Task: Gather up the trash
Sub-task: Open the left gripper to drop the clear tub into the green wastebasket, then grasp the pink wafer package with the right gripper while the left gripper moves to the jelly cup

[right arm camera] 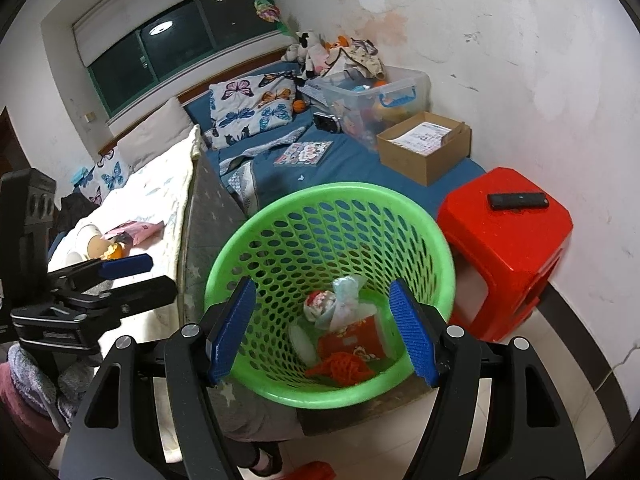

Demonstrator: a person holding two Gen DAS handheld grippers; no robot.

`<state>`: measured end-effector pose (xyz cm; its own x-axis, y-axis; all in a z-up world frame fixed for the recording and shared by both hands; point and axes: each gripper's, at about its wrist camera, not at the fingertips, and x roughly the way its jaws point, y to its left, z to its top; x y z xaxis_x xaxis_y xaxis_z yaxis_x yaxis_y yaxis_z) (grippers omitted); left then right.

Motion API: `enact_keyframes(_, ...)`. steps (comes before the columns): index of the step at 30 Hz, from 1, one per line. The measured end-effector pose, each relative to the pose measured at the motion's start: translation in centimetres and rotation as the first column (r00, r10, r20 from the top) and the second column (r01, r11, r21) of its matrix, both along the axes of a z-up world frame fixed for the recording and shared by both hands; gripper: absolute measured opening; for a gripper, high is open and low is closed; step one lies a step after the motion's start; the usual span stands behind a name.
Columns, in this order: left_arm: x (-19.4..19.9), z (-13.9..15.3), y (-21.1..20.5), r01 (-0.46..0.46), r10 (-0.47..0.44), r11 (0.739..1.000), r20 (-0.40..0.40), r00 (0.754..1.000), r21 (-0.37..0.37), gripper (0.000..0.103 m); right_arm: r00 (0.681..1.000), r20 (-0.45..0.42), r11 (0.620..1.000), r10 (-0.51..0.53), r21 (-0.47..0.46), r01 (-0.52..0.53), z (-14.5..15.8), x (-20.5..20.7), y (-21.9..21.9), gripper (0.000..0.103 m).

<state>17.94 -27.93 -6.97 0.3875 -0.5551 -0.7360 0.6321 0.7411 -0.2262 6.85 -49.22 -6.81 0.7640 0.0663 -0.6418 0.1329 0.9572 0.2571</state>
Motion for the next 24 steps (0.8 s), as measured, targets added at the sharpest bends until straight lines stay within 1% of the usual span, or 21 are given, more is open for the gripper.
enact_keyframes(5, -0.9, 1.1, 2.6, -0.041, 0.042, 0.999, 0.035, 0.999, -0.008, 0.092, 0.999, 0.004, 0.999, 0.047, 0.006, -0.047, 0.3, 1.1, 1.6, 0.07)
enact_keyframes(8, -1.3, 1.6, 4.4, -0.085, 0.085, 0.996, 0.053, 0.995, 0.0, 0.092, 0.997, 0.01, 0.997, 0.082, 0.006, -0.082, 0.7, 2.1, 3.0, 0.074)
enact_keyframes(13, -1.9, 2.3, 8.5, -0.162, 0.163, 0.987, 0.078, 0.984, -0.013, 0.092, 0.983, 0.01, 0.983, 0.182, 0.015, -0.182, 1.1, 4.5, 6.3, 0.074)
enact_keyframes(15, -2.1, 2.6, 10.5, -0.207, 0.207, 0.978, 0.085, 0.975, -0.016, 0.092, 0.976, 0.009, 0.976, 0.217, 0.017, -0.217, 1.3, 5.3, 7.6, 0.078)
enact_keyframes(18, -2.3, 3.0, 13.4, -0.265, 0.266, 0.964, 0.09, 0.96, -0.025, 0.092, 0.959, 0.005, 0.959, 0.283, 0.003, -0.283, 1.6, 6.8, 9.8, 0.079)
enact_keyframes(22, -2.4, 3.4, 16.7, -0.339, 0.341, 0.94, 0.086, 0.936, -0.036, 0.092, 0.93, 0.0, 0.93, 0.367, -0.002, -0.367, 1.8, 8.9, 12.8, 0.082)
enact_keyframes(24, -2.6, 3.5, 18.7, -0.38, 0.382, 0.924, 0.086, 0.92, -0.038, 0.092, 0.915, -0.006, 0.915, 0.403, 0.003, -0.403, 1.9, 10.1, 14.1, 0.083)
